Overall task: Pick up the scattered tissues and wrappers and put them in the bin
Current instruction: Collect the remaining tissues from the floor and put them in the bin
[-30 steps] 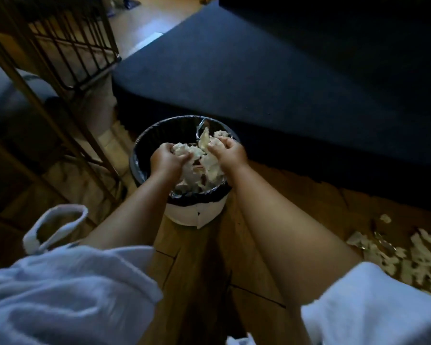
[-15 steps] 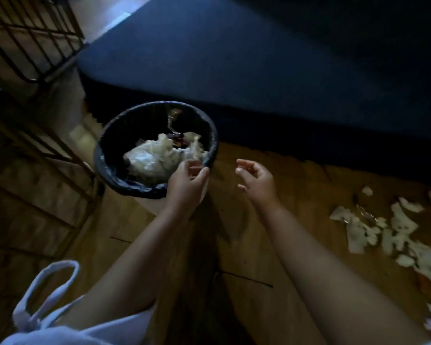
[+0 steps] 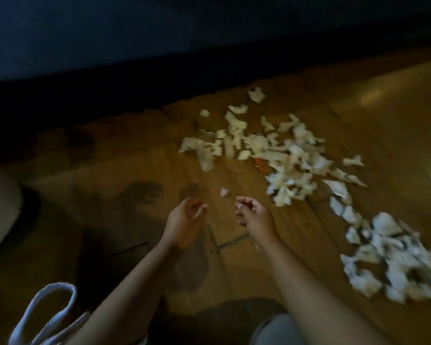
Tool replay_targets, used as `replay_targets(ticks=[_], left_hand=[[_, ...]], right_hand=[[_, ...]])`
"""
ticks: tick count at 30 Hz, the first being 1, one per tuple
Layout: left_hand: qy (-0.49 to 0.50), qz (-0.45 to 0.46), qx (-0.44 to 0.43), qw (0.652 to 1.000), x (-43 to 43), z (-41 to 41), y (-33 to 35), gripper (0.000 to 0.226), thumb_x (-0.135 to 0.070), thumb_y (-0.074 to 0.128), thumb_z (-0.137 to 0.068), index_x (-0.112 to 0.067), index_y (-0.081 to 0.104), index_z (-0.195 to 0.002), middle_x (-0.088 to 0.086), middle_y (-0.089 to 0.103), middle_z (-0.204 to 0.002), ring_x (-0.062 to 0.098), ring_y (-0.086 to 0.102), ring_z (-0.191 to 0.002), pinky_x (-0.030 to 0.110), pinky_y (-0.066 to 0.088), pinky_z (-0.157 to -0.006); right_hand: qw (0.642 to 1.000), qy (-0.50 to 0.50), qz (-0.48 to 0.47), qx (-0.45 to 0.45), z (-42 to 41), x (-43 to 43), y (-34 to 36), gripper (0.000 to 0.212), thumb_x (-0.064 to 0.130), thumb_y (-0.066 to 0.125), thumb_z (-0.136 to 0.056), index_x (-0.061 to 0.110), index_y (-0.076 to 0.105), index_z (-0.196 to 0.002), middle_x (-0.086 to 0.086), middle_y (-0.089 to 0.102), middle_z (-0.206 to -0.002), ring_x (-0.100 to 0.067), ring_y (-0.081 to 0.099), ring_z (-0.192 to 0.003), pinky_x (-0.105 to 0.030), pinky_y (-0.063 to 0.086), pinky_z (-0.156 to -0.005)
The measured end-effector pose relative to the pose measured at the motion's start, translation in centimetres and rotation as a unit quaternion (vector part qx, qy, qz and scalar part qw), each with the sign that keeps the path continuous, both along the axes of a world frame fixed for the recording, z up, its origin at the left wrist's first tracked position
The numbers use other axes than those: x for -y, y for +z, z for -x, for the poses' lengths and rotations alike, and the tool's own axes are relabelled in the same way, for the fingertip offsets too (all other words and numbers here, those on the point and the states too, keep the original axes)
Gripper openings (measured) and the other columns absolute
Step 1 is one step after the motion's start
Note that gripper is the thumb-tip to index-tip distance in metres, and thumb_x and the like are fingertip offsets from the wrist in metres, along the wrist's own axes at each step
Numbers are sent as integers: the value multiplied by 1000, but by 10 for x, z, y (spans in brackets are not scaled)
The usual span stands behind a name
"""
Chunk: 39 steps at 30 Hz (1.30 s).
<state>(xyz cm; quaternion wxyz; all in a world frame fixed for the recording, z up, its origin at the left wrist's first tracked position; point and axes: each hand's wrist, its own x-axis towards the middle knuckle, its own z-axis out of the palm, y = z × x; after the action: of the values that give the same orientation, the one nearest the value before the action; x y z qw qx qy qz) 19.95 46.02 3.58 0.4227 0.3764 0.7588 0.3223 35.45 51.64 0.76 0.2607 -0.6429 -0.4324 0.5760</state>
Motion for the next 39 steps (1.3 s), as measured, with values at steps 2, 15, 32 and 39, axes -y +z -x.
replay_targets(ticks=[2, 15, 32, 39], left_hand=[[-63, 17, -3, 998, -12, -48, -14, 23, -25, 58, -90, -10, 63, -106, -1, 62, -95, 18, 61, -95, 20, 40, -67], [-302, 118, -10, 946, -52, -251, -98, 26, -24, 51, -93, -18, 55, -118, -8, 53, -105, 8, 52, -97, 18, 43, -72], [-426, 73, -125, 893, -129, -372, -145, 53, -26, 55, -91, -18, 35, -139, 10, 40, -143, 26, 46, -126, 36, 45, -97], [-561, -4, -347, 752, -192, -434, -159, 104, -57, 67, -73, -36, -3, -148, 5, -20, -157, 42, -11, -143, 57, 17, -113]], right_hand=[[998, -54, 22, 25, -64, 0, -18, 11, 12, 51, -93, 14, 61, -98, 1, 59, -81, -9, 54, -71, -26, 45, -63], [901, 11, 64, 429, -341, 19, -133, 70, 15, 66, -83, 27, 31, -143, -10, 18, -155, -33, 22, -140, -43, 29, -112], [864, -230, 12, 447, -435, 8, -142, 38, 39, 70, -78, 13, 69, -106, -12, 47, -141, -26, 35, -136, -30, 14, -104], [891, -194, -77, 403, -433, 18, -157, 22, 17, 71, -79, 5, 69, -98, -11, 70, -92, -21, 64, -80, -17, 38, -67]])
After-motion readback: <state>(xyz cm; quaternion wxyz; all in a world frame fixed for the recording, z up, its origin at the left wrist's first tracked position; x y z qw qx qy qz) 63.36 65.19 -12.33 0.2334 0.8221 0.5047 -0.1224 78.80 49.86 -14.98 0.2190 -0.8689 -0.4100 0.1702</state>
